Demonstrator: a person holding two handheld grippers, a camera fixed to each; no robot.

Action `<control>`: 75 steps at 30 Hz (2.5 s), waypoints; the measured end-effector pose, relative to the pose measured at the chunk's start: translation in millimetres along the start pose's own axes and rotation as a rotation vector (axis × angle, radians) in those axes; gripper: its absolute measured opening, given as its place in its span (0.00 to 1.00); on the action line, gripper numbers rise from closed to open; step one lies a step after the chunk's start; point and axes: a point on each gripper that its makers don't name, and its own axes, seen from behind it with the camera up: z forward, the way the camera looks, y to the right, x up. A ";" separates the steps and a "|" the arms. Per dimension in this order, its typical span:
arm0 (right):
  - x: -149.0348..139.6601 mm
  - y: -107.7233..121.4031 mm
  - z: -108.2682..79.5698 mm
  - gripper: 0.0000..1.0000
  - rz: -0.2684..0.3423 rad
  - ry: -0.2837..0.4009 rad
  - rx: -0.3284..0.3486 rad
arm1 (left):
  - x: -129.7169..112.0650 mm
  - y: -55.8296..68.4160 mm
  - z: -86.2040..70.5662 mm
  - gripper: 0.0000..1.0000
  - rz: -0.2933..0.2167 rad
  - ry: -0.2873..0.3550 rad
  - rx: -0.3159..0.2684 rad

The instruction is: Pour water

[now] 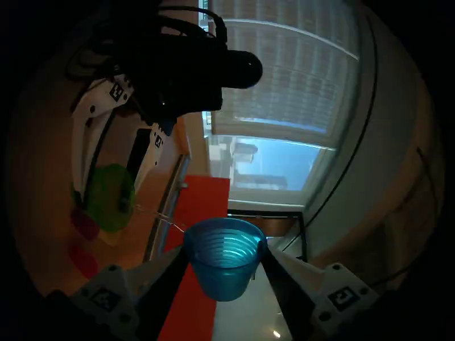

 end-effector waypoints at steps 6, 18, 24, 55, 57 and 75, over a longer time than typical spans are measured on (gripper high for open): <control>2.0 1.2 1.4 0.89 -0.027 0.005 -0.003 | 0.5 -0.5 0.7 0.87 -0.004 0.002 0.003; 3.0 -1.0 0.4 0.90 0.066 0.021 0.002 | 1.0 -1.5 1.1 0.87 -0.006 0.004 0.010; 3.6 -6.3 -1.5 0.90 0.236 0.032 0.011 | 3.1 -3.8 -1.0 0.87 -0.006 0.003 0.015; -4.6 -59.1 -15.0 0.89 1.450 0.057 0.145 | 5.0 -11.1 -12.3 0.87 0.004 -0.011 0.058; -5.0 -57.2 -16.3 0.89 1.482 0.066 0.147 | 4.7 -11.7 -13.1 0.87 0.004 -0.012 0.060; -22.6 -82.5 -29.1 0.89 1.522 0.005 0.182 | -13.9 -38.4 -30.8 0.87 0.009 -0.075 0.125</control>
